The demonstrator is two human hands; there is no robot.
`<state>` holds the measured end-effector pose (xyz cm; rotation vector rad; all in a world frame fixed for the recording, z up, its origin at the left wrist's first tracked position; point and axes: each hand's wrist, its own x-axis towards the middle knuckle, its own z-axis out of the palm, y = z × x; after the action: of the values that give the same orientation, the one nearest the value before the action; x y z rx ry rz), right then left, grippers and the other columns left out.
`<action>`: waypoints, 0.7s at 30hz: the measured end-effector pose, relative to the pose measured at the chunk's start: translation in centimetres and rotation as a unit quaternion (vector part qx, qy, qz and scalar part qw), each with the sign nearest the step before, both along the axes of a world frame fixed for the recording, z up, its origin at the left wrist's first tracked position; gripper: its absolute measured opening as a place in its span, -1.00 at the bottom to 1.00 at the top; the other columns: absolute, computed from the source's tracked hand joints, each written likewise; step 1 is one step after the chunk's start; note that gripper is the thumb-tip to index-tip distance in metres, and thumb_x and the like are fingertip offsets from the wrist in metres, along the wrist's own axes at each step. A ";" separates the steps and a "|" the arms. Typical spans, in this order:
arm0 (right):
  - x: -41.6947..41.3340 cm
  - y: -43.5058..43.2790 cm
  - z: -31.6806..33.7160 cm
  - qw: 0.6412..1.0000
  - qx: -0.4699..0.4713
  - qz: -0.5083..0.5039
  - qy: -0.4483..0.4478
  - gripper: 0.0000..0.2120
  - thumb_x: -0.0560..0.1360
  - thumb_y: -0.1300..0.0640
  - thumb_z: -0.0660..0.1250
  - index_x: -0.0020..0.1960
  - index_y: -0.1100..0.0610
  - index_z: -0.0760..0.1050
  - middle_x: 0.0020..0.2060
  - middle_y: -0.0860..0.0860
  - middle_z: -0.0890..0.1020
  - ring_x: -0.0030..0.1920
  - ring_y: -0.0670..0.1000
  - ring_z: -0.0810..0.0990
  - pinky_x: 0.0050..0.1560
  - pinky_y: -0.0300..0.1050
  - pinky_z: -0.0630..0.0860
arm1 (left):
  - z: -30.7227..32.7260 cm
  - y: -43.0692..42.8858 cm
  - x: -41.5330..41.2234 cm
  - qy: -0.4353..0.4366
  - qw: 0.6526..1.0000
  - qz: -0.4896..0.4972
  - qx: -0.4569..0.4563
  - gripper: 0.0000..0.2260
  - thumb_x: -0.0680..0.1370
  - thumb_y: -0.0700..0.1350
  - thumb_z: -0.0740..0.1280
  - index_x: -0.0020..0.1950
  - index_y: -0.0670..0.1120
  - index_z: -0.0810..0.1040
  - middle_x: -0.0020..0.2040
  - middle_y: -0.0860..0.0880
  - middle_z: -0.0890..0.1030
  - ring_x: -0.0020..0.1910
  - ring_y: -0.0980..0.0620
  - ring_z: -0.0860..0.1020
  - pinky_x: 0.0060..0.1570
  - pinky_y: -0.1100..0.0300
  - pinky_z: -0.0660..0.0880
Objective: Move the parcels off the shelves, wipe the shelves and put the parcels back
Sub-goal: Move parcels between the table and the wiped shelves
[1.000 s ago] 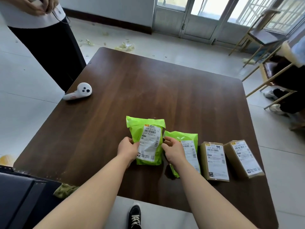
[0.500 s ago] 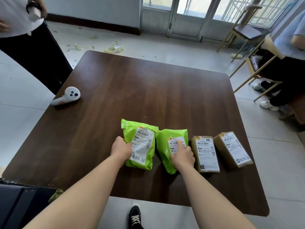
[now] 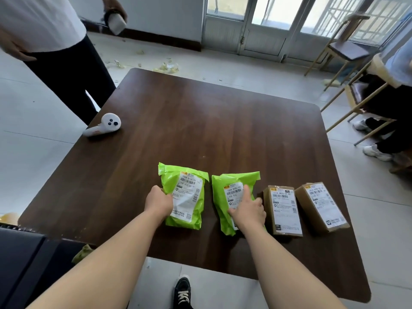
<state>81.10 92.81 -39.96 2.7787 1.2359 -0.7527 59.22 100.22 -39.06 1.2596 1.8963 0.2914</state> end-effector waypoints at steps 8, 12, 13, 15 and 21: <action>0.3 0.6 0.7 0.996 0.011 0.078 0.040 -0.28 0.50 -0.20 0.28 0.50 -0.24 -0.08 0.16 0.13 0.36 0.09 0.18 0.51 0.15 0.08 0.47 | 0.6 -2.3 -1.6 0.006 0.998 0.067 0.006 -0.75 0.56 -0.14 0.29 0.17 -0.24 0.42 0.13 -0.19 0.53 0.05 -0.16 0.51 -0.10 0.11 0.37; 0.2 1.0 1.4 0.988 0.044 0.118 0.091 -0.27 0.49 -0.24 0.27 0.50 -0.25 -0.07 0.09 0.09 0.38 0.03 0.17 0.53 0.04 0.03 0.49 | 1.4 -4.3 -2.0 -0.002 0.992 0.123 0.018 -0.77 0.56 -0.13 0.28 0.15 -0.23 0.42 0.11 -0.21 0.54 0.07 -0.19 0.52 -0.06 0.07 0.43; 0.1 1.1 1.6 0.985 0.050 0.130 0.105 -0.27 0.48 -0.24 0.26 0.51 -0.25 -0.07 0.09 0.09 0.39 0.03 0.16 0.53 0.04 0.03 0.49 | 1.7 -4.9 -2.1 -0.002 0.990 0.139 0.023 -0.77 0.56 -0.13 0.28 0.14 -0.23 0.42 0.11 -0.21 0.54 0.07 -0.20 0.52 -0.06 0.07 0.42; 0.0 1.3 2.2 0.977 0.059 0.155 0.131 -0.27 0.48 -0.24 0.26 0.51 -0.26 -0.07 0.10 0.09 0.41 0.03 0.15 0.52 0.02 0.01 0.46 | 2.1 -6.2 -2.1 -0.005 0.984 0.173 0.034 -0.78 0.55 -0.13 0.27 0.12 -0.23 0.43 0.10 -0.21 0.54 0.06 -0.20 0.51 -0.08 0.08 0.41; -0.4 0.4 3.8 0.948 0.097 0.227 0.199 -0.29 0.48 -0.19 0.31 0.50 -0.28 -0.02 0.12 0.13 0.45 0.10 0.18 0.51 0.15 0.03 0.47 | 3.2 -11.5 -2.1 -0.005 0.956 0.283 0.083 -0.81 0.55 -0.14 0.27 0.08 -0.23 0.43 0.06 -0.22 0.55 0.03 -0.19 0.51 -0.08 0.08 0.41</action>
<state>80.74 93.21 -36.14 2.3744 2.0238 -1.2315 57.17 88.74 -35.89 0.7835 2.2305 0.7662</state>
